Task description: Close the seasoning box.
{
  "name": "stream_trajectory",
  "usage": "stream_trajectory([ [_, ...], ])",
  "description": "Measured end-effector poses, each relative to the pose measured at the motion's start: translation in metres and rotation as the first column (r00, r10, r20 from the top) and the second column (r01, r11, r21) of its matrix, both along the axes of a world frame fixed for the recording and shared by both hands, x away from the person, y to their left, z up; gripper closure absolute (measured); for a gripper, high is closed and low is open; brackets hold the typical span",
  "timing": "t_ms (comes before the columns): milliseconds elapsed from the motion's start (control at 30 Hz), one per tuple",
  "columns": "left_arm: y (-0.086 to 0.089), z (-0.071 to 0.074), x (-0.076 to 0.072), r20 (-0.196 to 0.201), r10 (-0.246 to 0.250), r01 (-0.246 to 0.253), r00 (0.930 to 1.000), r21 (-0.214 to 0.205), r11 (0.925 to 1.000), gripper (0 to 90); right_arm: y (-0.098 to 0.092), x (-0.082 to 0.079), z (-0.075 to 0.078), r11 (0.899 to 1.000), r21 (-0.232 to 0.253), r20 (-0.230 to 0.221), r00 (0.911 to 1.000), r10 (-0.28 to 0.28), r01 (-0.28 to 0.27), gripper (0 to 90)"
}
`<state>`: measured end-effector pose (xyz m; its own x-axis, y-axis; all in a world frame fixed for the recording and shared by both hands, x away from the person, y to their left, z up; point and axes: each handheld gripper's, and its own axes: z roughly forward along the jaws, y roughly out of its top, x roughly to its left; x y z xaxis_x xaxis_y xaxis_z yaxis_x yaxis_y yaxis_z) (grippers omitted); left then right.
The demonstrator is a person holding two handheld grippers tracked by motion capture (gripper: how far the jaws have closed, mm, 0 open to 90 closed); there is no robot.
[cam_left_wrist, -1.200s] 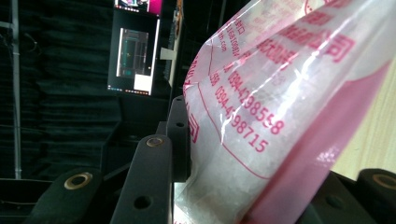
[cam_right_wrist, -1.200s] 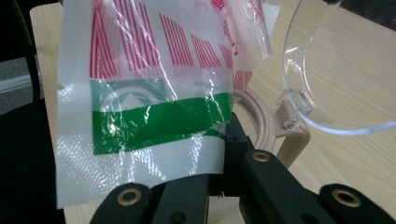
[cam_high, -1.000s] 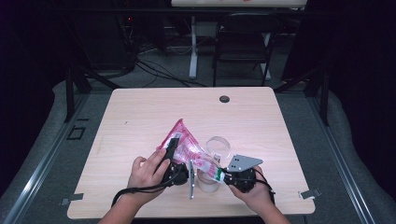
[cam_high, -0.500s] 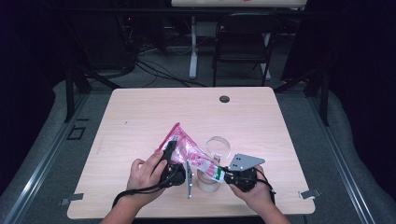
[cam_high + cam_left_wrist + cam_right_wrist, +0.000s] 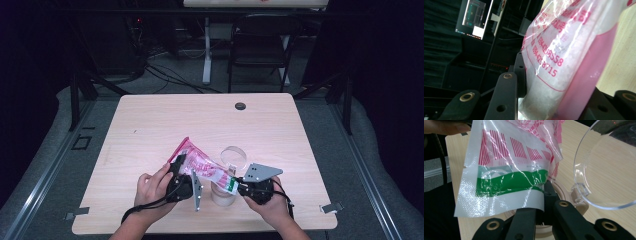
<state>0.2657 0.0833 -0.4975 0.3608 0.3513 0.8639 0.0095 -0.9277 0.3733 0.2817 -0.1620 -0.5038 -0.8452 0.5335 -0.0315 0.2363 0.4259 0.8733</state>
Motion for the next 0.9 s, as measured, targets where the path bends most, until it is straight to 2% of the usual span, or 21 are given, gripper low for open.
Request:
stream_trajectory([
  [200, 0.006, -0.003, 0.002, -0.051, -0.002, -0.002, 0.9987, -0.075, 0.9972, 71.6, 0.004, 0.001, 0.002, 1.0, 0.008, 0.005, 1.0, 0.006, -0.007, 90.0],
  [267, 0.008, -0.004, 0.002, -0.063, 0.003, -0.008, 0.998, -0.081, 0.9967, 71.6, 0.005, 0.001, 0.002, 1.0, 0.005, 0.004, 0.9999, 0.009, -0.01, 90.0],
  [333, 0.009, -0.007, 0.002, -0.077, 0.005, -0.013, 0.997, -0.103, 0.9946, 71.6, 0.006, 0.001, 0.002, 1.0, 0.007, 0.004, 0.9999, 0.012, -0.012, 90.0],
  [367, 0.009, -0.008, 0.002, -0.079, 0.0, -0.01, 0.9969, -0.127, 0.9918, 71.7, 0.007, 0.001, 0.002, 1.0, 0.01, 0.004, 0.9999, 0.013, -0.013, 90.0],
  [500, 0.012, -0.012, 0.003, -0.093, -0.001, -0.013, 0.9957, -0.144, 0.9895, 71.6, 0.008, 0.002, 0.002, 1.0, 0.004, 0.002, 0.9999, 0.015, -0.015, 90.0],
  [567, 0.012, -0.014, 0.004, -0.108, -0.001, -0.018, 0.9942, -0.177, 0.984, 71.6, 0.009, 0.002, 0.002, 1.0, 0.008, -0.002, 0.9999, 0.015, -0.015, 90.0],
  [600, 0.013, -0.014, 0.004, -0.114, -0.003, -0.018, 0.9935, -0.18, 0.9836, 71.6, 0.01, 0.002, 0.001, 1.0, 0.008, -0.003, 0.9999, 0.017, -0.017, 90.0],
  [733, 0.015, -0.018, 0.006, -0.161, -0.01, -0.029, 0.9868, -0.236, 0.9713, 71.7, 0.012, 0.002, 0.001, 1.0, 0.009, -0.001, 0.9998, 0.017, -0.017, 90.0],
  [900, 0.018, -0.022, 0.006, -0.19, -0.019, -0.029, 0.9816, -0.249, 0.9682, 71.7, 0.014, 0.002, 0.001, 1.0, 0.003, -0.004, 0.9997, 0.024, -0.024, 90.0],
])
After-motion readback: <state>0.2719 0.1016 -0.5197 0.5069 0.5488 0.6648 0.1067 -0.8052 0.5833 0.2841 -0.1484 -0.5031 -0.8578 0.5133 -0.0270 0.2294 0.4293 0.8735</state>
